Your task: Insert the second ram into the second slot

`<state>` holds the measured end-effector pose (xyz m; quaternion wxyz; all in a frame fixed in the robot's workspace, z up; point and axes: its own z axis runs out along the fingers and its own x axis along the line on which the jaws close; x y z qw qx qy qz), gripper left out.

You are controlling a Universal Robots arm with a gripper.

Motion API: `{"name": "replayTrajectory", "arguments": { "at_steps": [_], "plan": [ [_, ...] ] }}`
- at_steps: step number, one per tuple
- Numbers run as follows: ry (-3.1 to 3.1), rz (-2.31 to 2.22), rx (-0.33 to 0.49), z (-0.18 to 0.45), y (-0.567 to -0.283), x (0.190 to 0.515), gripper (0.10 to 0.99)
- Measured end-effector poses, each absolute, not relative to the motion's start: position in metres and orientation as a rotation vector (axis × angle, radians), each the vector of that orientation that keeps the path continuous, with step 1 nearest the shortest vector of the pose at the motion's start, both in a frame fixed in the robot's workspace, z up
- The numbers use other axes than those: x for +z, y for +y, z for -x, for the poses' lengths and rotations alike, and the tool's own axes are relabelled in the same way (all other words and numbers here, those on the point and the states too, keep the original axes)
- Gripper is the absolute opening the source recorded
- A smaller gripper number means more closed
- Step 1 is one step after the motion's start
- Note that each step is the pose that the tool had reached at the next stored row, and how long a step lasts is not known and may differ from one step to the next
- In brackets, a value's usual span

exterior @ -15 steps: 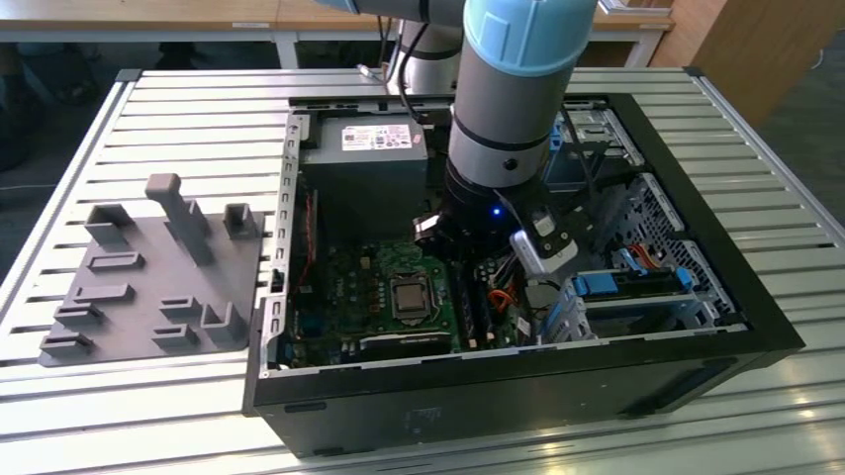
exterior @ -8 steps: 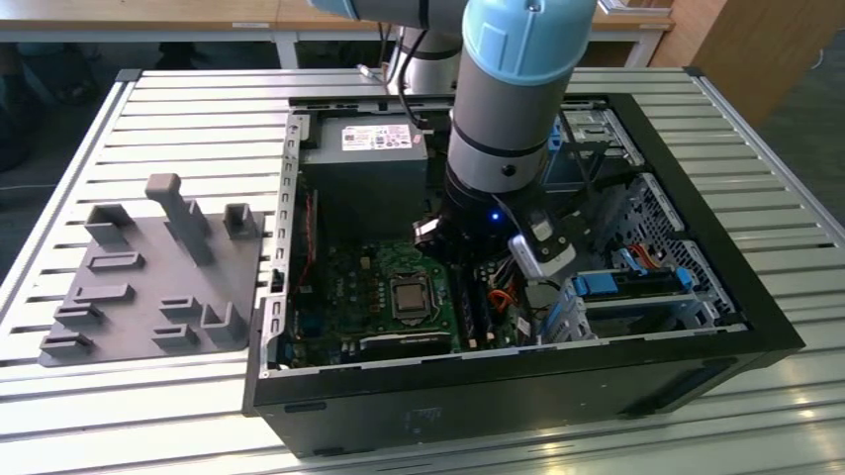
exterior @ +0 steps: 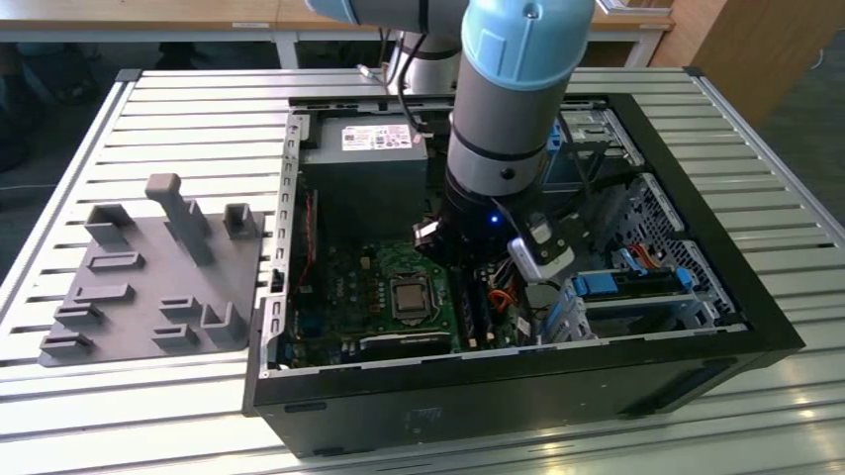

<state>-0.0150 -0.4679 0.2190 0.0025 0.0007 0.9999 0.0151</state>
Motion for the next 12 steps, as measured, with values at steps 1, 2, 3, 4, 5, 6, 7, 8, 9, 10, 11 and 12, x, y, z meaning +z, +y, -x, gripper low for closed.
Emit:
{"name": "replayTrajectory", "arguments": {
  "at_steps": [1, 2, 3, 4, 5, 6, 7, 8, 9, 10, 11, 12],
  "plan": [
    [3.136, -0.002, 0.048, 0.015, -0.4678, 0.2183, 0.106],
    [3.136, -0.002, 0.049, 0.015, -0.4678, 0.2174, 0.106],
    [3.136, -0.002, 0.049, 0.015, -0.4678, 0.2168, 0.106],
    [3.136, -0.002, 0.048, 0.015, -0.4678, 0.2164, 0.106],
    [3.136, -0.002, 0.048, 0.015, -0.4678, 0.2163, 0.106],
    [3.136, -0.002, 0.048, 0.015, -0.4678, 0.2163, 0.106],
    [3.136, -0.002, 0.049, 0.015, -0.4678, 0.2163, 0.106],
    [3.136, -0.002, 0.05, 0.015, -0.4677, 0.2167, 0.106],
    [3.135, -0.002, 0.052, 0.0149, -0.4676, 0.2175, 0.106],
    [3.135, -0.002, 0.054, 0.0149, -0.4675, 0.2186, 0.106],
    [3.135, -0.002, 0.053, 0.0149, -0.4675, 0.2205, 0.106],
    [3.136, -0.002, 0.051, 0.0149, -0.4677, 0.2229, 0.106]
  ]
}}
